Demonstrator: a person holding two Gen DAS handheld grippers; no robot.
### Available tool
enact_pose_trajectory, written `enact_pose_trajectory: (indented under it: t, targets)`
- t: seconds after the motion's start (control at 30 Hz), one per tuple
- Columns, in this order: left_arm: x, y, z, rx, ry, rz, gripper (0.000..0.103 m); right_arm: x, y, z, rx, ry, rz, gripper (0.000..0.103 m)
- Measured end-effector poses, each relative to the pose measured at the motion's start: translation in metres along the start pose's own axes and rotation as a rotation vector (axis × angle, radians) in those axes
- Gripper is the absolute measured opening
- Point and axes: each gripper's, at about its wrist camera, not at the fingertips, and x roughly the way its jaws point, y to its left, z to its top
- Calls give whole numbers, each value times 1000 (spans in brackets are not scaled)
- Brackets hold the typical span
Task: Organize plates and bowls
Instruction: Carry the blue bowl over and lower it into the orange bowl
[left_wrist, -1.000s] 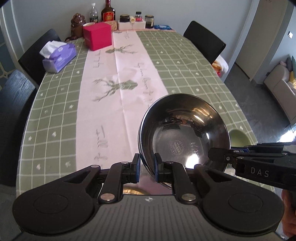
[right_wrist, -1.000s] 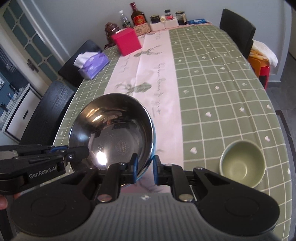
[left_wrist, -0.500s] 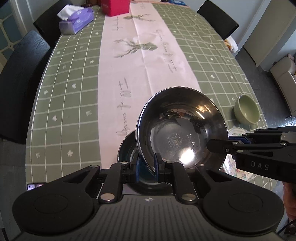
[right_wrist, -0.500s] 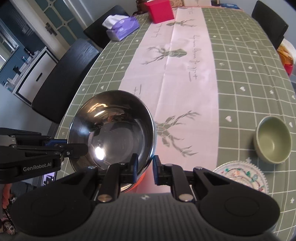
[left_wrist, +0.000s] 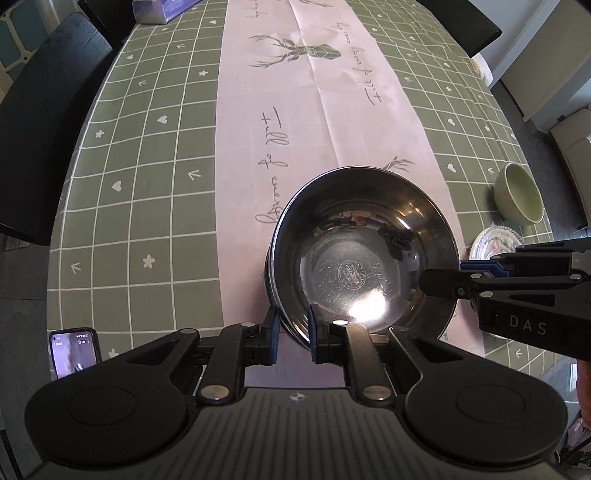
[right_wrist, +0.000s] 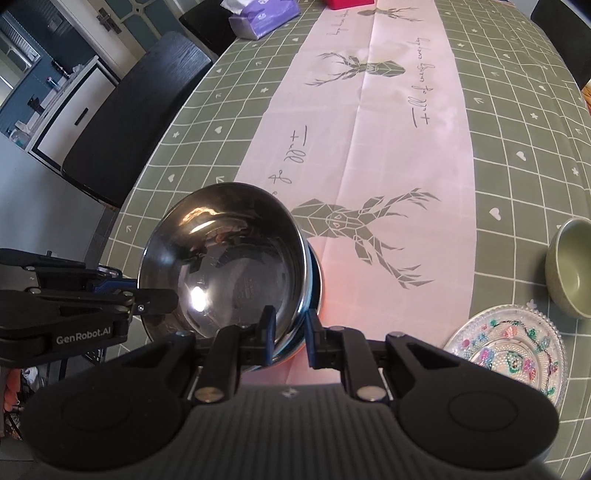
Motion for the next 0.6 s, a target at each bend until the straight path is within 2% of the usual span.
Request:
enact_pose_trajectory:
  t: [0.6]
  targets:
    - [15,5,2,-24,28,0,18,8,-2,0,5,5,-9,14]
